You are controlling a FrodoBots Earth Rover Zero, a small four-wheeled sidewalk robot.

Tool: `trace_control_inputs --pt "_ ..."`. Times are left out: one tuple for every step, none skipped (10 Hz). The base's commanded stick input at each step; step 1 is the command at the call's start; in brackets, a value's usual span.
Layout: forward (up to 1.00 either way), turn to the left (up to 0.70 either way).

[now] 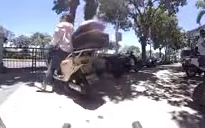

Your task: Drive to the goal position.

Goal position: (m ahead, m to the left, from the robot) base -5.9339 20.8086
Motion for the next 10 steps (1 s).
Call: trace_control_inputs --pt "0.45 0.00" --pt "0.54 0.00" --pt "0.65 0.00" --pt "0.70 0.00" --pt "0.70 0.00" --pt "0.70 0.00" --pt "0.70 0.00" --pt "0.70 0.00" --pt "0.70 0.00" --pt "0.70 0.06"
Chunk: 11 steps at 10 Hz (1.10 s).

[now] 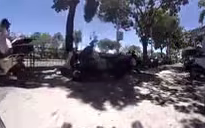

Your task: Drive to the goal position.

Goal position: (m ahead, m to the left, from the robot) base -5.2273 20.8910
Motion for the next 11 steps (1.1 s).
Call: trace_control_inputs --pt "0.70 0.14" --pt "0.70 0.14" --pt "0.70 0.14" --pt "0.70 0.14" --pt "0.70 0.14" --pt "0.70 0.14" --pt "0.70 0.14" --pt "0.70 0.14" --pt "0.70 0.14" --pt "0.70 0.14" --pt "0.70 0.14"
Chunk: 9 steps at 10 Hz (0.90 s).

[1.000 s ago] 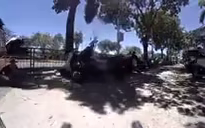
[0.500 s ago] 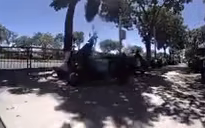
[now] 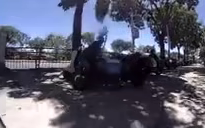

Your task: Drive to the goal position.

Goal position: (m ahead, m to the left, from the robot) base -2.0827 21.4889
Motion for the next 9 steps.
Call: trace_control_inputs --pt "0.70 0.14" --pt "0.70 0.14" --pt "0.70 0.14" --pt "0.70 0.14" --pt "0.70 0.14" --pt "0.70 0.14" --pt "0.70 0.14" --pt "0.69 0.15" --pt "0.00 0.70"
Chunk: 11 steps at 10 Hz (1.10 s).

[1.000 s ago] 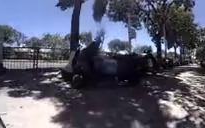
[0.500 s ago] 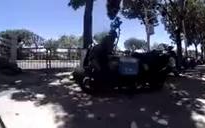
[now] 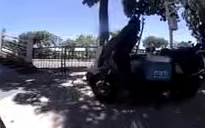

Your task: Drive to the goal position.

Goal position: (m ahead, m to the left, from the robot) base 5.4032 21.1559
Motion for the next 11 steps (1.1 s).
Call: trace_control_inputs --pt "0.00 0.70" --pt "0.00 0.70" --pt "0.00 0.70" --pt "0.00 0.70" --pt "0.00 0.70" --pt "0.00 0.70" --pt "0.00 0.70" --pt "0.00 0.70" --pt "0.00 0.70" --pt "0.00 0.70" --pt "0.00 0.70"
